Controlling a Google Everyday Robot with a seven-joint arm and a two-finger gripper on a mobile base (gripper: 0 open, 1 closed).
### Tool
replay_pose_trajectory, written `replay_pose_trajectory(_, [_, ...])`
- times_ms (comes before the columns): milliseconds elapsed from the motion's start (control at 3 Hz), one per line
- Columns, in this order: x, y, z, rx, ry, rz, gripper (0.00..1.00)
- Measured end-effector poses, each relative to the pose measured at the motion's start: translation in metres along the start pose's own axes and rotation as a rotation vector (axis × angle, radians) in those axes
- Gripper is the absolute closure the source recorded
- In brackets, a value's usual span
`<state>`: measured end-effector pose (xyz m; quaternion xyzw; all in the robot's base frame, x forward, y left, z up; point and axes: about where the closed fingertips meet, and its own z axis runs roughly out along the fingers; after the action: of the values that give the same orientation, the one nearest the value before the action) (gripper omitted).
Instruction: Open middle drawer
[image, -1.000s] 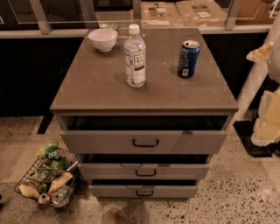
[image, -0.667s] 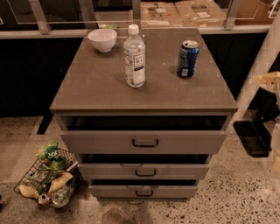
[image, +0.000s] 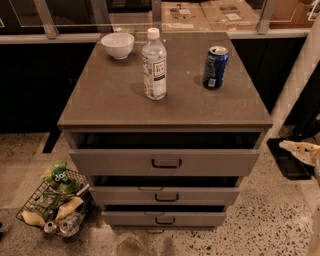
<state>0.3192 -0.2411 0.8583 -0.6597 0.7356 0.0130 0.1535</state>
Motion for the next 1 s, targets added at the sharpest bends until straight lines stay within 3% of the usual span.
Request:
replay_pose_trajectory(333, [0.000, -0.001, -0.001, 0.002, 0.001, 0.000, 0.00])
replay_pose_trajectory(667, [0.000, -0.010, 0.027, 0.015, -0.007, 0.044, 0.00])
replay_pose_trajectory(1000, [0.000, -0.019, 0.089, 0.012, -0.034, 0.119, 0.00])
